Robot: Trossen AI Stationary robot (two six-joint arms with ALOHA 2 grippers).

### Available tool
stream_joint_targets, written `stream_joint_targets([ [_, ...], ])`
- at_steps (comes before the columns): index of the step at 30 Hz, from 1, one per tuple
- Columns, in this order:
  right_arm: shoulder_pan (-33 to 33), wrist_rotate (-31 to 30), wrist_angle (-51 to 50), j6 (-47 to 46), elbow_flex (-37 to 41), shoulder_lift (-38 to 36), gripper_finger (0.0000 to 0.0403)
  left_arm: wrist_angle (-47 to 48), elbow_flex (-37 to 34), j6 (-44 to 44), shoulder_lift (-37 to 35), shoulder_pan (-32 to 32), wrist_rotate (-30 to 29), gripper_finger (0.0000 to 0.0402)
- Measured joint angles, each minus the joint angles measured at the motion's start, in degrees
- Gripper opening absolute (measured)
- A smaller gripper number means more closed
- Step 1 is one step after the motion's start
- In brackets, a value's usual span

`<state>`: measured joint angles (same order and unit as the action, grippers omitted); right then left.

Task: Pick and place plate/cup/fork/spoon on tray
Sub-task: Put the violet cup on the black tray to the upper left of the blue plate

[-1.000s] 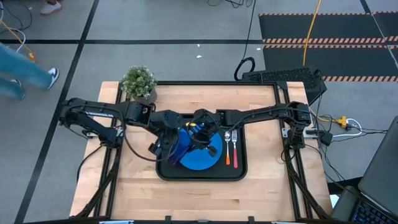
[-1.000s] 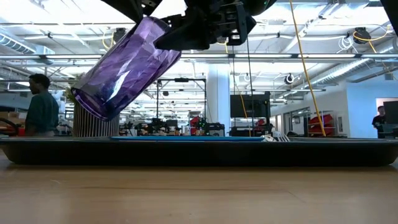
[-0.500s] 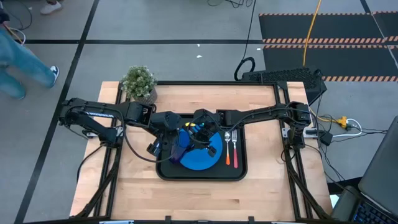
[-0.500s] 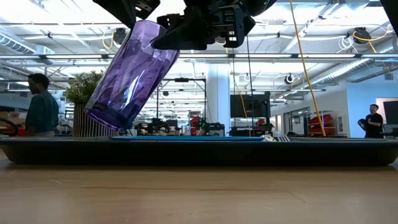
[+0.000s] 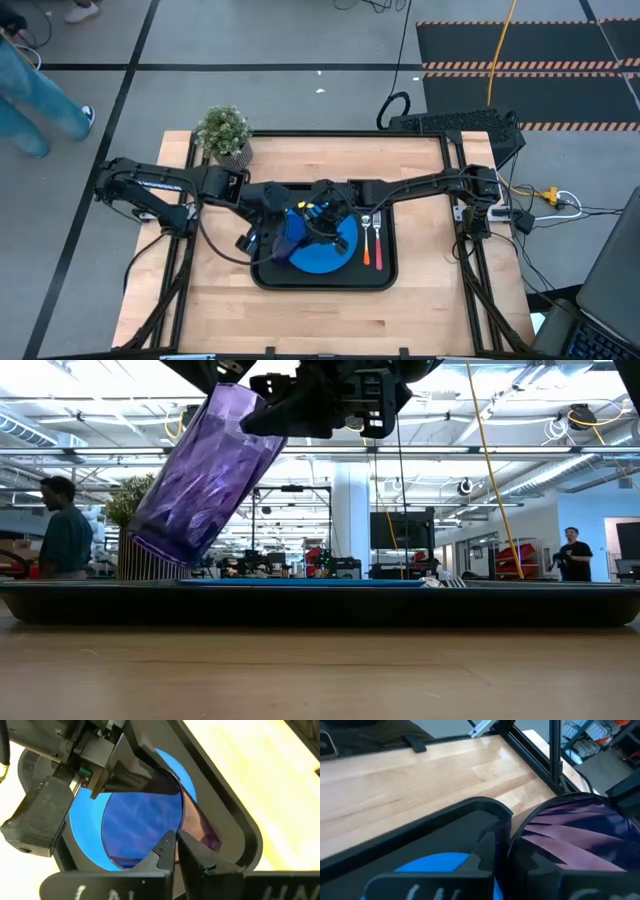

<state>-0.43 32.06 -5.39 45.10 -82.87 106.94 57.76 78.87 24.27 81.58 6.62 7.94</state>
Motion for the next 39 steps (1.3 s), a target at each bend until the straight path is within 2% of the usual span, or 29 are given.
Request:
stream_joint_targets([
  [6, 0.9, -1.2, 0.4, 2.1, 0.0, 0.0, 0.0002, -0.8, 0.0, -1.6, -0.1, 0.3, 0.2, 0.0049],
  [14, 0.9, -1.8, 1.3, 2.1, -0.1, -0.1, 0.0001, 0.3, -0.1, -5.7, 0.0, 0.2, -0.9, 0.0155],
  [17, 0.9, -2.2, 1.4, 2.0, -0.1, -0.1, 0.0001, 0.7, -0.1, -6.3, 0.0, 0.1, -0.8, 0.0169],
  [21, 1.0, -2.0, 1.3, 2.1, -0.1, -0.1, 0.0001, 0.7, -0.1, -5.6, 0.0, 0.2, -0.4, 0.0148],
  [34, 1.3, -2.0, 2.5, 2.7, -0.1, -0.1, 0.001, 2.6, 1.7, -3.9, 0.0, 0.2, 0.6, 0.0014],
  [39, 1.3, -2.5, 4.2, 2.3, -0.1, -0.1, 0.0011, 5.8, 4.1, -5.0, -0.1, 0.1, 0.0, 0.0004],
])
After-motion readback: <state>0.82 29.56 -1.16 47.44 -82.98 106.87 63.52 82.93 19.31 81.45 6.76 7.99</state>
